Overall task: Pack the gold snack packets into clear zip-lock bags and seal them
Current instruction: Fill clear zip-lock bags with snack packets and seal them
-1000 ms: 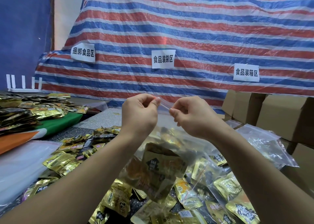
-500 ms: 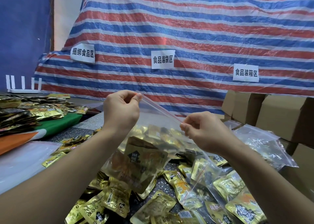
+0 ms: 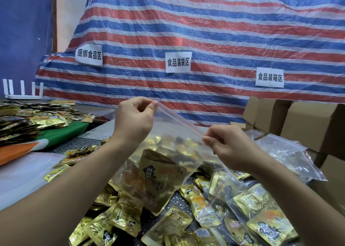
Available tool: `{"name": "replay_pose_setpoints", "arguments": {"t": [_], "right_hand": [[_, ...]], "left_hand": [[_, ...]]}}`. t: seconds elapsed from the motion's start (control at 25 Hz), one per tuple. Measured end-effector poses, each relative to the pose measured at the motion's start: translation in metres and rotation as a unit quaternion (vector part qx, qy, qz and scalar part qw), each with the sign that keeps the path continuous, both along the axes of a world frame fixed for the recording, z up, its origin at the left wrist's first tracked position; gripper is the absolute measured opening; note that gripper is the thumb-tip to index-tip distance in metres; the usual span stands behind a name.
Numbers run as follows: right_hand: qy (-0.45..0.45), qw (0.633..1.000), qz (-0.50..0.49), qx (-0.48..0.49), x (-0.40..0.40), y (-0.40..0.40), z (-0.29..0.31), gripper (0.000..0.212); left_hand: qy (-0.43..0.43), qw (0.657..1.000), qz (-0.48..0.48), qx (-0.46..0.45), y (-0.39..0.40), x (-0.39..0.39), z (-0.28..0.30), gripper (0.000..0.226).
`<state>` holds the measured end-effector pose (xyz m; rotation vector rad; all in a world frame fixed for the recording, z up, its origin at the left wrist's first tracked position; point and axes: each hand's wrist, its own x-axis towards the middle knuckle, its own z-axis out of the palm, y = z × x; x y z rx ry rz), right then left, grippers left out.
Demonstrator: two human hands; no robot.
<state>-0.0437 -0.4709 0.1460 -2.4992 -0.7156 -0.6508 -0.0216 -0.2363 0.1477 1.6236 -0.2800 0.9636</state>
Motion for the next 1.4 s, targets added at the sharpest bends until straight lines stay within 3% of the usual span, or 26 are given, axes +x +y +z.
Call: {"name": "replay_pose_setpoints", "arguments": {"t": [0.16,0.2,0.28,0.36,0.44,0.56,0.64,0.72,0.84,0.92,1.04,1.16,1.32,1.4], "right_hand": [[0.022,1.000,-0.017,0.003,0.000,-0.005,0.006,0.018],[0.026,0.999,-0.032,0.006,-0.001,0.002,0.007,0.024],[-0.001,0.998,-0.069,0.013,-0.003,0.020,0.004,0.057],[-0.059,0.994,-0.088,0.023,-0.005,0.043,-0.004,0.072],[-0.075,0.994,-0.077,0.029,-0.004,0.058,-0.009,0.066],[0.060,0.998,-0.021,0.017,0.003,0.057,-0.006,0.049],[0.144,0.988,-0.016,-0.051,0.007,0.050,-0.003,0.046],[0.195,0.975,-0.022,-0.104,0.012,0.041,-0.006,0.039],[0.244,0.966,-0.002,-0.084,0.017,0.036,-0.016,0.022],[0.263,0.962,0.011,-0.068,0.019,0.036,-0.029,0.031],[0.287,0.950,0.017,-0.123,0.022,0.039,-0.046,0.037],[0.283,0.957,0.020,-0.054,0.028,0.038,-0.056,0.023],[0.302,0.951,-0.065,0.036,0.039,0.018,-0.056,0.021],[0.281,0.945,-0.105,0.133,0.046,0.002,-0.037,0.020]], "left_hand": [[0.012,0.996,-0.077,0.047,-0.013,-0.007,0.006,0.020],[0.008,0.994,-0.095,0.050,-0.017,-0.008,0.008,0.019],[-0.005,0.992,-0.114,0.056,-0.028,-0.009,0.010,0.017],[-0.013,0.991,-0.122,0.044,-0.039,-0.009,0.008,0.018],[-0.014,0.991,-0.130,0.023,-0.048,-0.007,0.005,0.021],[0.005,0.987,-0.154,0.035,-0.054,-0.004,-0.001,0.024],[0.013,0.985,-0.161,0.060,-0.054,-0.001,-0.007,0.025],[0.017,0.984,-0.161,0.067,-0.054,0.001,-0.012,0.026],[0.019,0.984,-0.170,0.059,-0.060,0.002,-0.019,0.024],[0.019,0.983,-0.171,0.061,-0.063,0.003,-0.025,0.022],[0.024,0.982,-0.175,0.059,-0.064,0.002,-0.034,0.024],[0.019,0.985,-0.159,0.057,-0.065,0.000,-0.037,0.019],[0.013,0.994,-0.093,0.055,-0.056,0.002,-0.041,0.013],[0.031,0.995,-0.084,0.045,-0.048,0.003,-0.050,0.015]]}}
